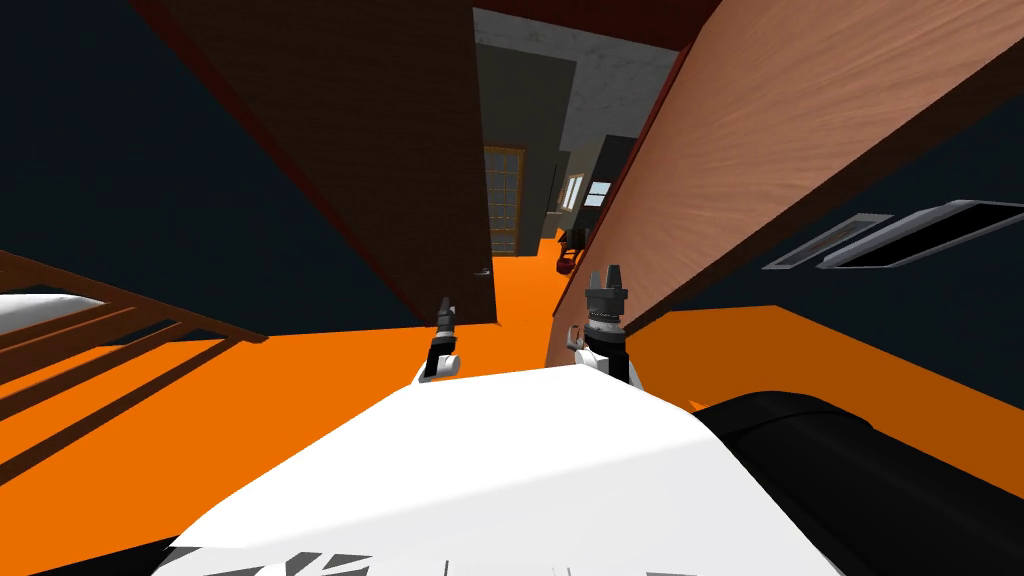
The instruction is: Pull the door open
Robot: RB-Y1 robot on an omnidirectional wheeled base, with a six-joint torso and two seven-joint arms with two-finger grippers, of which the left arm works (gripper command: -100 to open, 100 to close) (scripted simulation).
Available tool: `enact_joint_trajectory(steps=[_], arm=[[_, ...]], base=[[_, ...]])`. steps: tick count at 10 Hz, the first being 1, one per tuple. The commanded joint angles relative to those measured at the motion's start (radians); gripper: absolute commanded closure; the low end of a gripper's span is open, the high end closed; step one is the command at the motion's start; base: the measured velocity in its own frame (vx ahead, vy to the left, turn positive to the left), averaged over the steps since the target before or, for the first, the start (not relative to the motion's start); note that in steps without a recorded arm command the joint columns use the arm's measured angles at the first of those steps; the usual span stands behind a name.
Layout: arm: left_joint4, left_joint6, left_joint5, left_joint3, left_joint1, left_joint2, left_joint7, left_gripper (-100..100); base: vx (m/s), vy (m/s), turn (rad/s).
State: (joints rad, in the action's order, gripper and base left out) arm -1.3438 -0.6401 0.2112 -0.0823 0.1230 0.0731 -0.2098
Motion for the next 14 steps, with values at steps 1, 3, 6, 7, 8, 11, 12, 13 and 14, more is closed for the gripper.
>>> enact_joint_trajectory(steps=[1,3,6,7,8,11,12,13,14], arm=[[0.039,-0.009,0.011,-0.004,-0.014,-0.004,-0.005,-100],[0.1,-0.025,0.029,-0.011,-0.036,-0.008,-0.013,-100],[0.181,-0.048,0.055,-0.021,-0.067,-0.016,-0.023,-100],[0.212,-0.055,0.064,-0.024,-0.077,-0.018,-0.026,-100],[0.242,-0.063,0.072,-0.028,-0.087,-0.021,-0.03,-100],[0.296,-0.076,0.088,-0.034,-0.106,-0.027,-0.036,-100],[0.322,-0.083,0.096,-0.037,-0.115,-0.03,-0.039,-100],[0.349,-0.09,0.103,-0.04,-0.125,-0.034,-0.042,-100],[0.373,-0.096,0.111,-0.043,-0.133,-0.037,-0.045,-100]], base=[[0.065,0.008,-0.027],[0.09,0.014,-0.052],[0.093,0.012,-0.042],[0.103,0.008,-0.055],[0.104,0.004,-0.061],[0.068,0.004,-0.03],[0.099,0.007,-0.052],[0.092,0.007,-0.055],[0.098,0.008,-0.047]])
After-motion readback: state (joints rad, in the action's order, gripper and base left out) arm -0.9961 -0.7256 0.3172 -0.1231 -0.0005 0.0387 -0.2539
